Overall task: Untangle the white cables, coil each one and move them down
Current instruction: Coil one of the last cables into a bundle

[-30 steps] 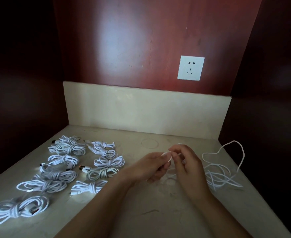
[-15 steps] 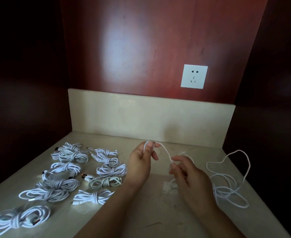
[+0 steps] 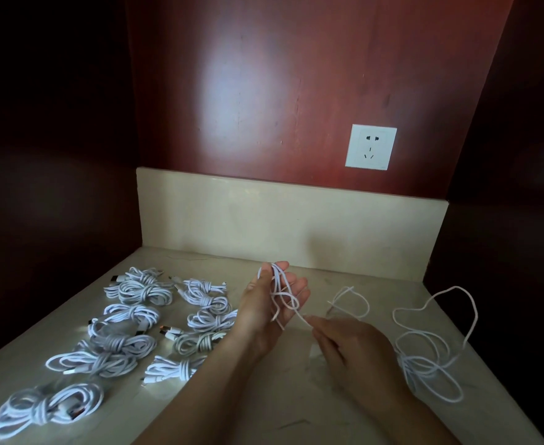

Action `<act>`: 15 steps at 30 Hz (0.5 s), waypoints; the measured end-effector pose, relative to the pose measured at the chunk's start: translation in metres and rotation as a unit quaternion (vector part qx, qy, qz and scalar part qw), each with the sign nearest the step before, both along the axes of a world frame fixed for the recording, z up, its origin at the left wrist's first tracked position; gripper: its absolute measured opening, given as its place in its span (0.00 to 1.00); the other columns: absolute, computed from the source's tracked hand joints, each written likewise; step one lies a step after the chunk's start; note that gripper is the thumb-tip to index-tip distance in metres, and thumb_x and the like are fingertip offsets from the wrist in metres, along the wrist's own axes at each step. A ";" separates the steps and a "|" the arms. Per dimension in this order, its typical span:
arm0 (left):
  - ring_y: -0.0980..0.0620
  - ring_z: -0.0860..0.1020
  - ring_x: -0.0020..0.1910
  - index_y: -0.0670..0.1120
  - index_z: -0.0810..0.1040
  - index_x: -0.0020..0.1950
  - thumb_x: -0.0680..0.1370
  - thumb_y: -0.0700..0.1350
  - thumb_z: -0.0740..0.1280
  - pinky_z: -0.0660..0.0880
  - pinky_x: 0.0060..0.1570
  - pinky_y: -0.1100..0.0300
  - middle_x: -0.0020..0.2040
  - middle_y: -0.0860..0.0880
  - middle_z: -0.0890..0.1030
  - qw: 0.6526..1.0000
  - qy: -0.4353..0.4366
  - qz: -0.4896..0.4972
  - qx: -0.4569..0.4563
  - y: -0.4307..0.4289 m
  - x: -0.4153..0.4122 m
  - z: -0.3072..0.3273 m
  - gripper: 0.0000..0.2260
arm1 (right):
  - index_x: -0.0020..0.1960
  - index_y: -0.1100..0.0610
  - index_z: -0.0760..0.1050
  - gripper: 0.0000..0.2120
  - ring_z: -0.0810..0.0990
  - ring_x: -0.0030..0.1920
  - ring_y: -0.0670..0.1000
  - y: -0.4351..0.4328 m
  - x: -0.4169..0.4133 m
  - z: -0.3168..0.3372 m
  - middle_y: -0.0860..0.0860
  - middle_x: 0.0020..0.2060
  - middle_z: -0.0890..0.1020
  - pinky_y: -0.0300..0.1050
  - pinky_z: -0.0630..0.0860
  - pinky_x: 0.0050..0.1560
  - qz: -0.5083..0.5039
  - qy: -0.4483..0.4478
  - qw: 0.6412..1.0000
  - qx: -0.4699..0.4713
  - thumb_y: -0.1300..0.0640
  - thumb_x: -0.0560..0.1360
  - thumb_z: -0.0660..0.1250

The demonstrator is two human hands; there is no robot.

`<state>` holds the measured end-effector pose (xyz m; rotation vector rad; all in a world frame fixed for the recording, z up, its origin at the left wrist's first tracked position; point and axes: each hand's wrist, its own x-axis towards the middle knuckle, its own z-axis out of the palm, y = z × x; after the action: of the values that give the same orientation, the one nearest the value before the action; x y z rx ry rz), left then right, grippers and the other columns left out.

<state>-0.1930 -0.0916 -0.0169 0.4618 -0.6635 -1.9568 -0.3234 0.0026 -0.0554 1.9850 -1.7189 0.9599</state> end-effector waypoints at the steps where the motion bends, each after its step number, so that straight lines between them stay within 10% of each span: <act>1: 0.53 0.77 0.25 0.43 0.74 0.49 0.84 0.50 0.54 0.77 0.29 0.61 0.29 0.50 0.75 1.000 0.002 0.005 0.011 -0.001 0.000 0.000 0.14 | 0.58 0.42 0.79 0.14 0.80 0.37 0.47 0.000 0.001 0.000 0.44 0.37 0.83 0.42 0.76 0.34 0.003 0.006 1.000 0.003 0.48 0.76 0.59; 7: 0.59 0.58 0.18 0.48 0.68 0.40 0.85 0.50 0.52 0.53 0.16 0.70 0.27 0.53 0.63 1.000 -0.023 0.018 -0.003 -0.009 0.007 -0.002 0.15 | 0.45 0.45 0.80 0.09 0.76 0.34 0.44 0.000 0.003 -0.001 0.43 0.32 0.79 0.41 0.70 0.34 0.017 0.056 0.998 0.039 0.46 0.75 0.61; 15: 0.58 0.57 0.21 0.49 0.62 0.37 0.82 0.40 0.61 0.53 0.20 0.68 0.28 0.52 0.61 0.968 -0.182 0.116 -0.128 -0.011 0.015 -0.002 0.15 | 0.41 0.50 0.78 0.12 0.75 0.35 0.47 0.002 0.001 0.002 0.44 0.33 0.78 0.44 0.72 0.37 0.023 0.064 0.997 0.021 0.45 0.76 0.61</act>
<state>-0.1777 -0.1023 -0.0184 0.7107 -1.0320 -1.5515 -0.3225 0.0050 -0.0534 2.0736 -1.6426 0.7982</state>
